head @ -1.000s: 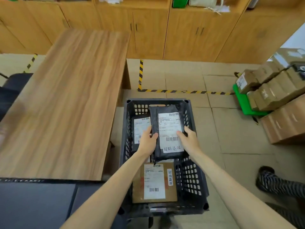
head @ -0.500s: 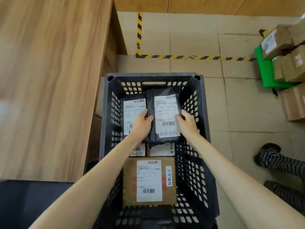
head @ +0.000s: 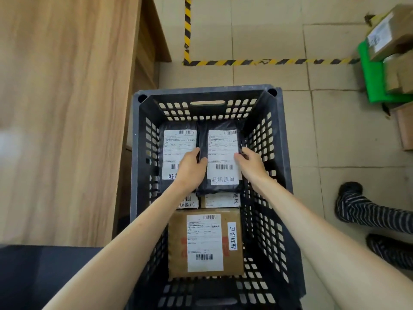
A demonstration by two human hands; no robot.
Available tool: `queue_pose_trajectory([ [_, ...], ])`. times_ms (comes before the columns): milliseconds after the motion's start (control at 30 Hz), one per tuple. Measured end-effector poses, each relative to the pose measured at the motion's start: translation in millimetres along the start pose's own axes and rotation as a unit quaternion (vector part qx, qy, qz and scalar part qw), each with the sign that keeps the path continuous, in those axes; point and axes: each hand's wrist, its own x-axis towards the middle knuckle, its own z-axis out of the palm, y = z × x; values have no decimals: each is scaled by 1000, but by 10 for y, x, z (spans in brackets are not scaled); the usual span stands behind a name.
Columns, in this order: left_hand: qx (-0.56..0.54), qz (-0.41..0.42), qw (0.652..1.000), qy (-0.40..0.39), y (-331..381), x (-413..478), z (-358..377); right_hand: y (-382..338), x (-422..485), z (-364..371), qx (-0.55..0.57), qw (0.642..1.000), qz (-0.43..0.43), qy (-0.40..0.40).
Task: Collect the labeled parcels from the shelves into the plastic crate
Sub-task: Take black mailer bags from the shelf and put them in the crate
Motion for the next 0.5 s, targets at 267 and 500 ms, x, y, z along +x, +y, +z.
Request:
queue_pose_trajectory([
  [267, 34, 42, 998, 38, 410, -457, -623, -566, -463, -336, -126, 988, -85, 32],
  [500, 233, 165, 954, 95, 973, -1364, -1457, -1551, -1249, -573, -367, 879, -304, 10],
])
